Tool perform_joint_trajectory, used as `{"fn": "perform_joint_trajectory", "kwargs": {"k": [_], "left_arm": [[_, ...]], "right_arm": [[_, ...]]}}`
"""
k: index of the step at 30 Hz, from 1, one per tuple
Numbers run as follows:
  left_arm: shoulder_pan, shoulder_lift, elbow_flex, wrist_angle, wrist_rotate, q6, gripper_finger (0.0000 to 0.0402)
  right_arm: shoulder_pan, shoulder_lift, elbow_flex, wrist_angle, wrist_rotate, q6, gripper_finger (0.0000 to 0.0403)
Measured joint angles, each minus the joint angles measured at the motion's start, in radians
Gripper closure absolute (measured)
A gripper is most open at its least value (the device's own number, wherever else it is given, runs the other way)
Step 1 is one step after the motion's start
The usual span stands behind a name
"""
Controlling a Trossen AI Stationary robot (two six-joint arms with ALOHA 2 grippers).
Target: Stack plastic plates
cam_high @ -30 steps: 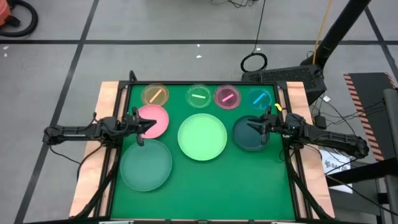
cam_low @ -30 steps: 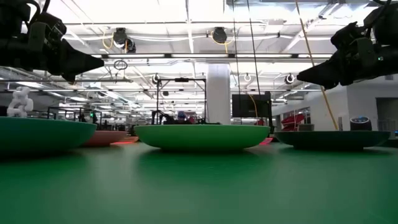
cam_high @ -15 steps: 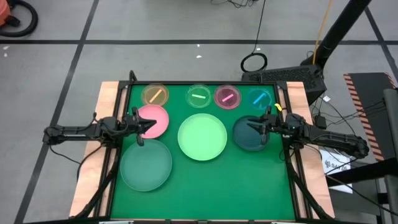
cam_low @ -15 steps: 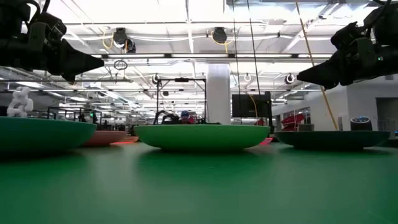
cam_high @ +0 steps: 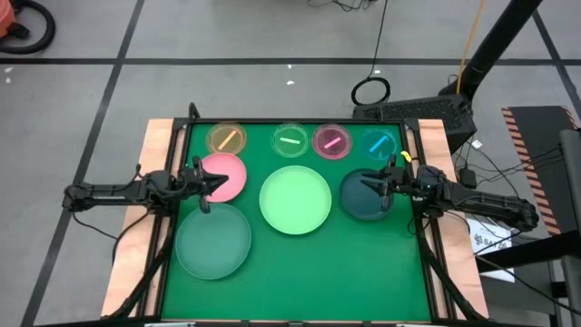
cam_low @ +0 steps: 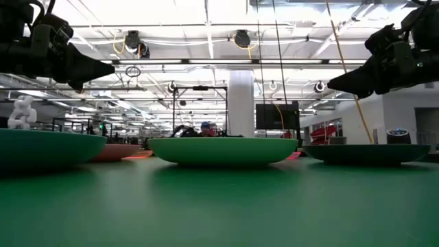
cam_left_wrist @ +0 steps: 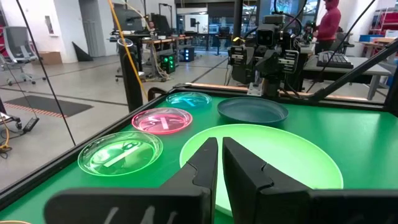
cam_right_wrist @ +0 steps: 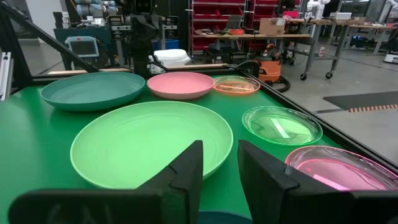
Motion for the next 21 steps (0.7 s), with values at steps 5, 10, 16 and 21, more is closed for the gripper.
{"fn": "perform_joint_trajectory", "kwargs": {"k": [5, 10, 16, 21], "left_arm": [[-0.001, 0.0, 0.0, 0.021, 0.0, -0.136, 0.0369], [0.001, 0.0, 0.0, 0.093, -0.01, -0.218, 0.0369], [0.001, 0.0, 0.0, 0.288, -0.026, -0.087, 0.0369], [0.001, 0.005, 0.0, 0.436, -0.086, -0.061, 0.0369]], "right_arm": [[0.0, 0.0, 0.0, 0.003, 0.003, 0.0, 0.031], [0.0, 0.0, 0.011, 0.015, 0.05, 0.288, 0.031], [0.001, 0.017, 0.042, 0.157, 0.128, 0.39, 0.031], [0.004, 0.071, 0.078, 0.306, 0.104, 0.411, 0.031]]}}
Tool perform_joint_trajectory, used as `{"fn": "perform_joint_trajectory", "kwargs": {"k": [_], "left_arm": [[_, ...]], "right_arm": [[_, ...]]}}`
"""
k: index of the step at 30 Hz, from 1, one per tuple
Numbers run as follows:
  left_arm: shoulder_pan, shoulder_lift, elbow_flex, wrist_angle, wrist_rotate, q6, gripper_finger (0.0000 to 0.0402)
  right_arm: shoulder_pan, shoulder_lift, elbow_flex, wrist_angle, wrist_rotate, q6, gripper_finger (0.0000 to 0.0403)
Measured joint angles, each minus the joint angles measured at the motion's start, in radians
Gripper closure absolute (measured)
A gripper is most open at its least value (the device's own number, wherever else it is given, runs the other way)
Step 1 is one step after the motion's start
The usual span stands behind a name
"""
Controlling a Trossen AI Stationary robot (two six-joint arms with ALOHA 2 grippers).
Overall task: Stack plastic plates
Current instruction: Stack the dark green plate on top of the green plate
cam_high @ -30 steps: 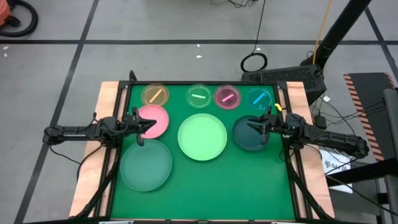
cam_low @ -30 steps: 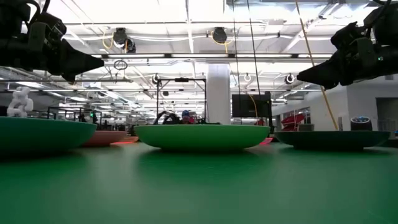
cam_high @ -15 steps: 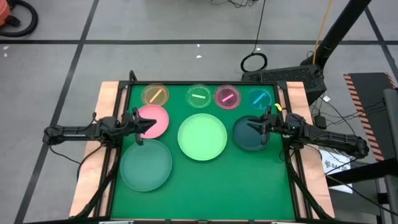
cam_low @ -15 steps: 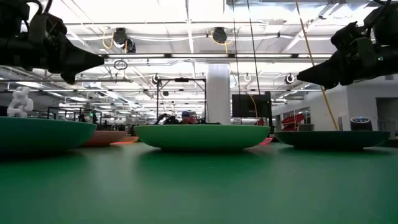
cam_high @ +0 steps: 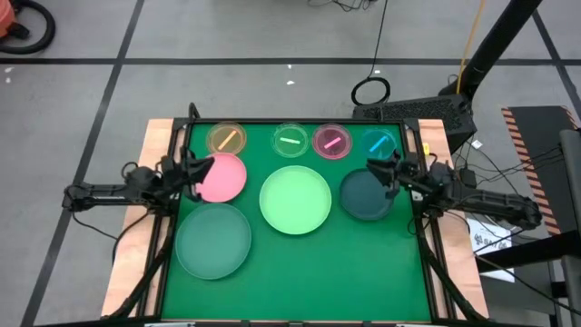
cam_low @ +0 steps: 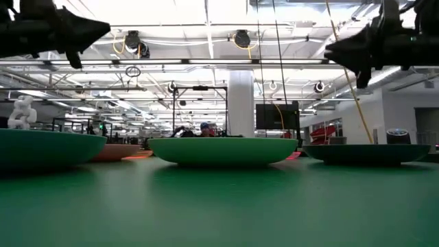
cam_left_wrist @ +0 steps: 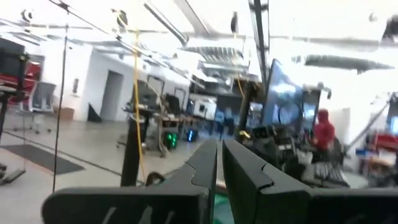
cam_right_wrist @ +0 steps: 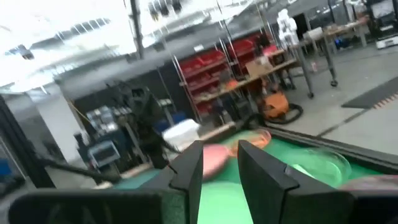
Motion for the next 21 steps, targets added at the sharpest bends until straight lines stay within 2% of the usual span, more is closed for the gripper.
{"fn": "perform_joint_trajectory", "kwargs": {"k": [6, 13, 21], "left_arm": [[0.0, 0.0, 0.007, 0.038, -0.015, 0.011, 0.0369], [0.0, 0.064, 0.109, -0.027, -0.015, 0.062, 0.0369], [0.0, 0.193, 0.34, -0.407, -0.016, 0.177, 0.0369]], "right_arm": [[0.0, 0.127, 0.06, 0.051, 0.0, 0.019, 0.031], [0.0, 0.338, 0.192, 0.05, 0.004, -0.023, 0.031], [0.008, 0.56, 0.364, 0.036, -0.001, -0.11, 0.031]]}}
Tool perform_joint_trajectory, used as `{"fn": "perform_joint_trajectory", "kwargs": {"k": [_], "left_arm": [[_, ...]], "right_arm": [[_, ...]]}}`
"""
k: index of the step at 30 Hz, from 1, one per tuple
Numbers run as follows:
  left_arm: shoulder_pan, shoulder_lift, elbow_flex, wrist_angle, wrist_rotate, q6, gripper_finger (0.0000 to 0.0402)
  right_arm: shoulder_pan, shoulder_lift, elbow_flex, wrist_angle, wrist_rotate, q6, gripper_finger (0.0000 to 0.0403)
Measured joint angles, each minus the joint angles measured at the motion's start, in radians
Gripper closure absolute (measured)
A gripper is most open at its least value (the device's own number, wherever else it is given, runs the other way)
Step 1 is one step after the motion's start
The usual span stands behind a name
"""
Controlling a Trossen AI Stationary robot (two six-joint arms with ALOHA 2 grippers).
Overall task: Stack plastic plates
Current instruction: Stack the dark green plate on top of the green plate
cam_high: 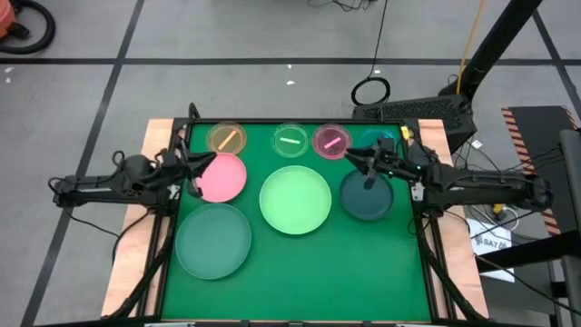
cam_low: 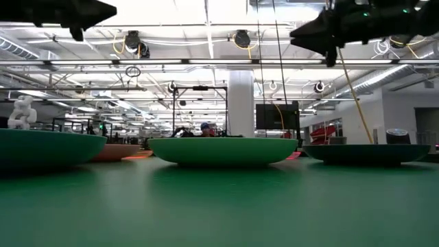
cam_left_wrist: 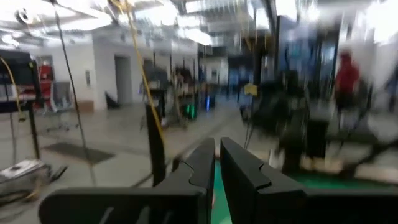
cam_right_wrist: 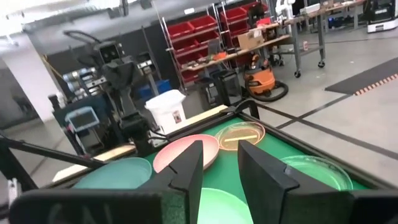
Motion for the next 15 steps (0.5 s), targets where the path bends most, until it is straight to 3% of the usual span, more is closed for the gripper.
{"fn": "perform_joint_trajectory", "kwargs": {"k": [7, 15], "left_arm": [[0.012, 0.111, 0.111, -0.161, 0.0, 0.146, 0.0369], [0.038, 0.156, 0.12, -0.193, 0.0, 0.303, 0.0369]], "right_arm": [[0.025, 0.157, 0.121, -0.013, 0.0, -0.063, 0.031], [0.06, 0.321, 0.239, -0.014, 0.0, -0.069, 0.031]]}}
